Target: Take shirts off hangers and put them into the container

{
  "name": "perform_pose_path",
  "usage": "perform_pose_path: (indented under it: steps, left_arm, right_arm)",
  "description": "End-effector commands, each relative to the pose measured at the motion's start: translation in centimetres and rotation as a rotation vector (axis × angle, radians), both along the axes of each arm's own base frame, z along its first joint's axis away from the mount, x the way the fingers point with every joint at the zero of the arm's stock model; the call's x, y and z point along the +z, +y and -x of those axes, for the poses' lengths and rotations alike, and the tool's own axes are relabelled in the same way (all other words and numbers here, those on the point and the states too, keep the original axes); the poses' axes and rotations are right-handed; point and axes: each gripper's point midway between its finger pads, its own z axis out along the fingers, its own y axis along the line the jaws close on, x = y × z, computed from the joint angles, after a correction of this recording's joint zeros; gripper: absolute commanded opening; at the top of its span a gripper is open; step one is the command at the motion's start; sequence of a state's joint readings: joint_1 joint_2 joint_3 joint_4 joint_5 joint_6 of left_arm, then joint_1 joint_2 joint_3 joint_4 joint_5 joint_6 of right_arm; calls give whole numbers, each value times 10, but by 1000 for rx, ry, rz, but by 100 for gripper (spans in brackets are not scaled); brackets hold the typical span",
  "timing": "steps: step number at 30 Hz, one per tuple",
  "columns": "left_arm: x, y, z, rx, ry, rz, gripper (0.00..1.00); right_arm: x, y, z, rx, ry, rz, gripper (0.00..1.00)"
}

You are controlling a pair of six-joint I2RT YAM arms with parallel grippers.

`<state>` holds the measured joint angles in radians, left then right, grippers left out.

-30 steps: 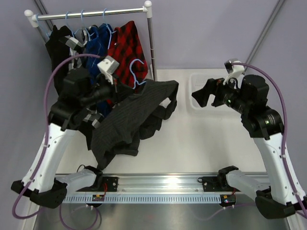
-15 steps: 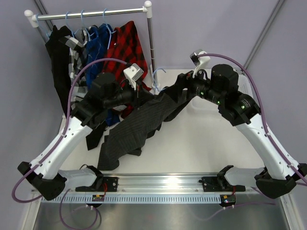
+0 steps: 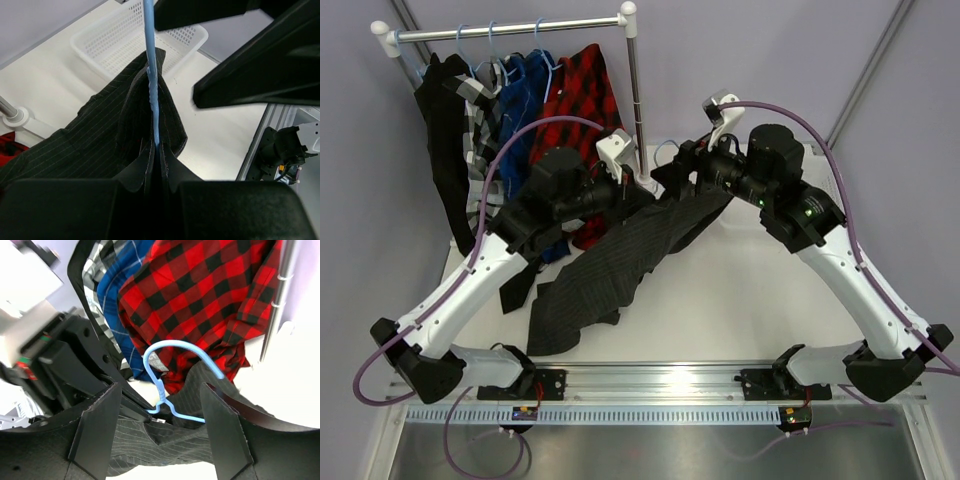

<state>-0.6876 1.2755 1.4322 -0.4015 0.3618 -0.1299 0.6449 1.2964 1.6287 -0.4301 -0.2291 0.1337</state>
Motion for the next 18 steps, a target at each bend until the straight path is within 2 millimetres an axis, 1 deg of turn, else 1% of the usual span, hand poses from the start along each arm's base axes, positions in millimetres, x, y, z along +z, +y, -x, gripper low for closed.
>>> perform_pose_path:
  steps: [1, 7, 11, 13, 17, 18]
  left_arm:
    - [54, -6, -6, 17, -124, 107, 0]
    - [63, -12, -1, -9, -135, 127, 0]
    - [63, -14, 2, -15, -134, 129, 0]
    - [65, -14, 3, -12, -136, 136, 0]
    - [70, -13, 4, -10, -144, 150, 0]
    - [70, -13, 3, -9, -146, 152, 0]
  right_arm:
    - [15, 13, 3, 39, -50, -38, 72]
    - [3, 21, -4, 28, -31, -25, 67]
    - [-7, 23, -10, 17, -17, -11, 58]
    - [-13, 25, -11, 20, -2, -5, 56]
    - [-20, 24, -14, 3, 5, -1, 39]
    - [-21, 24, -15, 0, 6, 0, 32]
